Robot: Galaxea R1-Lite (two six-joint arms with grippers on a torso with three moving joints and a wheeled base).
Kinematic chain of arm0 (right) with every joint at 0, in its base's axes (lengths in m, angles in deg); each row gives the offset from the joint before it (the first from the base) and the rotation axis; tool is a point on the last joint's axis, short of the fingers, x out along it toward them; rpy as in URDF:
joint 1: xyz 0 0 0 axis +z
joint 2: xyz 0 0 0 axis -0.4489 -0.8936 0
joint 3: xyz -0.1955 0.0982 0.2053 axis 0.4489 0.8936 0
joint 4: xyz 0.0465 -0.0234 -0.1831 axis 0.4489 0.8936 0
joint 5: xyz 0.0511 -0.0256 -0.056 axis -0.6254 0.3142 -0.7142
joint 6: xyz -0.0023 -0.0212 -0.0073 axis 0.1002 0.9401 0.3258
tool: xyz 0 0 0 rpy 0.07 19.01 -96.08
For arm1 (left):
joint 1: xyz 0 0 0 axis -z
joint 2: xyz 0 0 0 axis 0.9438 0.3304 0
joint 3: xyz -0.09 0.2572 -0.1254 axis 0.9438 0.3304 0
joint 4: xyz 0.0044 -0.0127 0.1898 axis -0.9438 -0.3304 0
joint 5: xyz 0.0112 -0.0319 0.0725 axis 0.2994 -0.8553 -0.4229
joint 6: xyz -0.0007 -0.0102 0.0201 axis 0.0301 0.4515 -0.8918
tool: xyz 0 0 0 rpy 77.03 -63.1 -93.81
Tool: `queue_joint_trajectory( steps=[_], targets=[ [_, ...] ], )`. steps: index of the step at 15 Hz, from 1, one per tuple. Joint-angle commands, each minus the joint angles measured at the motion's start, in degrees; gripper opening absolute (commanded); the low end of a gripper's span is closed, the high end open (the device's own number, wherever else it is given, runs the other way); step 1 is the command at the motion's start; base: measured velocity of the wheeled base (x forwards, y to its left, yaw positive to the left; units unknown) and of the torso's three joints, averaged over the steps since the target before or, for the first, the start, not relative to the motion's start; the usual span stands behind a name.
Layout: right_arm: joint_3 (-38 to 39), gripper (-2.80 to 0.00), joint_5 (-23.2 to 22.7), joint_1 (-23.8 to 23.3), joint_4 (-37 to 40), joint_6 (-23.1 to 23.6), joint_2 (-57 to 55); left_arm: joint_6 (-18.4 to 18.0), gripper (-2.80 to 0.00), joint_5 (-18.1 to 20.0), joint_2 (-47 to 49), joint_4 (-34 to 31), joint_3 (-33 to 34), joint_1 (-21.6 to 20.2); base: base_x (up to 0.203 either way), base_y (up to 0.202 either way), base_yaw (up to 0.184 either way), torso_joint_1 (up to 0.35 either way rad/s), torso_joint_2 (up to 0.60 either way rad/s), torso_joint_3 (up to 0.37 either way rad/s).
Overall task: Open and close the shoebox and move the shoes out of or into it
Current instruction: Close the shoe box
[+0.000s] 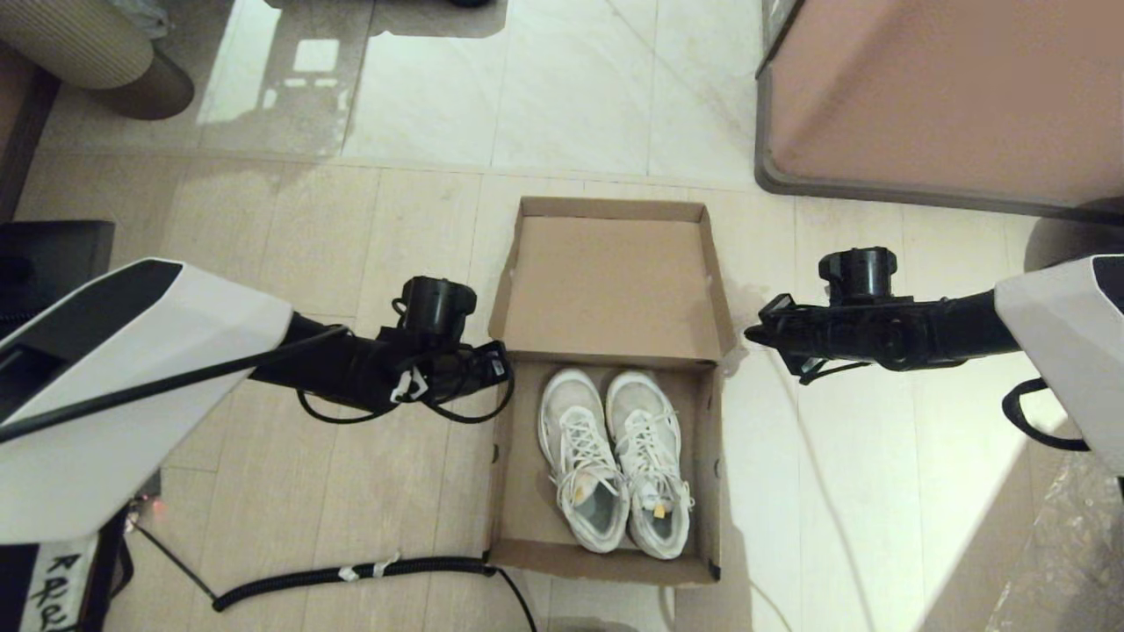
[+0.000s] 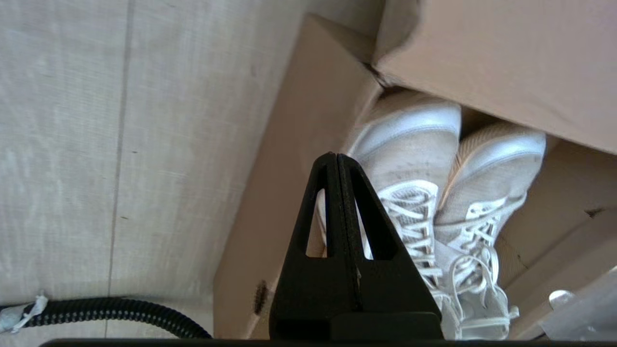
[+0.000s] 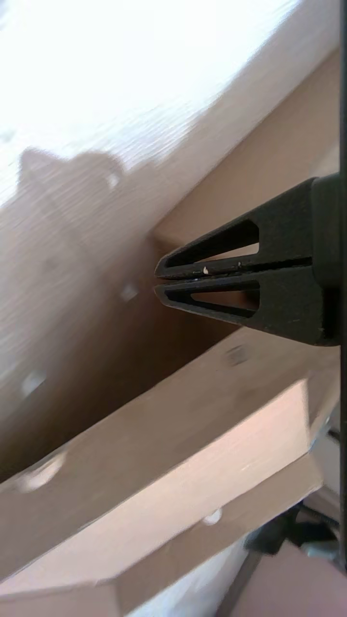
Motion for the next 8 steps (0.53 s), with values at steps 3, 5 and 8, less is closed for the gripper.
queue_joint_trajectory(
  steps=[3, 5, 8],
  targets=[
    [-8.94, -2.8, -5.86, -0.14, -0.17, -0.61, -6.64, 0.23, -2.8, -0.07, 0.39, 0.08, -0.01, 1.02, 0.0, 0.0, 0.0, 0.0, 0.0, 0.0],
    [-14.32, -2.8, -8.74, -0.32, 0.0, -0.63, -9.19, 0.23, -2.8, -0.07, 0.39, 0.08, 0.08, 1.48, 0.0, 0.0, 0.0, 0.0, 0.0, 0.0],
    [-17.76, -2.8, -12.46, -0.6, -0.17, -0.58, -11.32, 0.14, -2.8, -0.07, 0.39, 0.08, -0.01, 1.84, 0.0, 0.0, 0.0, 0.0, 0.0, 0.0]
  ],
)
